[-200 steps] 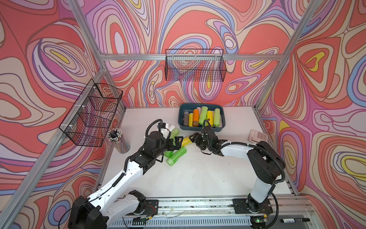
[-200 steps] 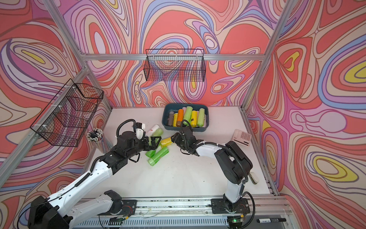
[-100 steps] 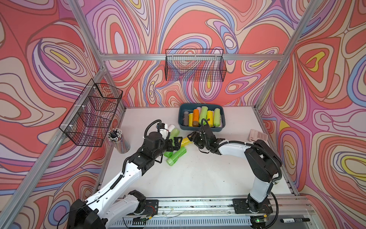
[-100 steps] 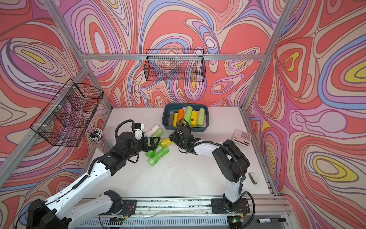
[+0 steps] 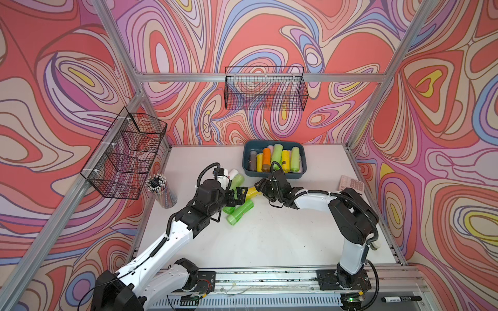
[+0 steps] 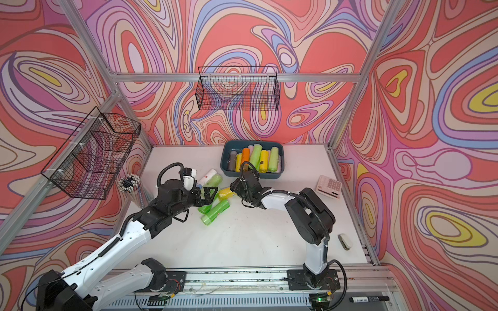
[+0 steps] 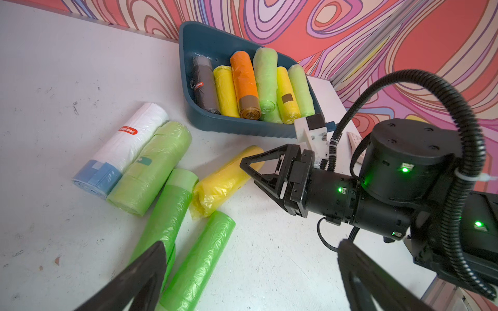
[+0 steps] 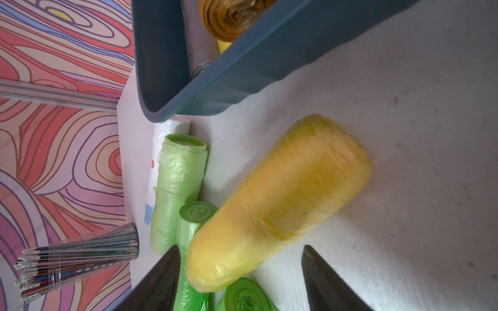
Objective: Put the roll of trash bags into the storage box
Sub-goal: Pick up the roll of trash bags from the center of the board.
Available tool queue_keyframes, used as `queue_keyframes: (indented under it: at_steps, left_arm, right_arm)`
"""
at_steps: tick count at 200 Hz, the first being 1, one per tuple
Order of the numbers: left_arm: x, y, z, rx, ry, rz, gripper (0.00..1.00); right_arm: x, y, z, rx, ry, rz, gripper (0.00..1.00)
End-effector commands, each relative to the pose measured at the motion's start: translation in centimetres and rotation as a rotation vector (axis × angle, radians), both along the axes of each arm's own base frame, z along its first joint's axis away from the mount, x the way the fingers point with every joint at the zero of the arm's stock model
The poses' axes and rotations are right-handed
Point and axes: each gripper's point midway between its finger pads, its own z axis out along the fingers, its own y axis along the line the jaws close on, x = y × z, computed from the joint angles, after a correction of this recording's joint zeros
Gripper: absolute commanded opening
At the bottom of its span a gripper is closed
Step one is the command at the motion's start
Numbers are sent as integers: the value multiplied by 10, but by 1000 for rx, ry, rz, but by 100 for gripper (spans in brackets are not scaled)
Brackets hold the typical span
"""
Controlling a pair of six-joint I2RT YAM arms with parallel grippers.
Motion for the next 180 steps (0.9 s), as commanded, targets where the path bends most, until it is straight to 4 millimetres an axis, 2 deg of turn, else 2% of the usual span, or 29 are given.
queue_keyframes:
  at_steps: [1, 64, 96, 141, 180]
  left_arm:
    - [2, 4, 5, 3, -7, 18, 100]
    - [3, 4, 4, 6, -4, 19, 100]
    - [3, 4, 3, 6, -1, 19, 100]
    - [3, 4, 3, 5, -3, 19, 100]
    - [3, 5, 1, 11, 0, 24, 100]
  right_arm:
    - [6, 0, -6, -12, 14, -41, 72]
    - [13, 5, -19, -51, 57, -58, 72]
    - [15, 4, -37, -93, 121, -77, 72]
    - [19, 6, -49, -126, 154, -86, 72]
    - [19, -1, -55, -171, 171, -108, 72]
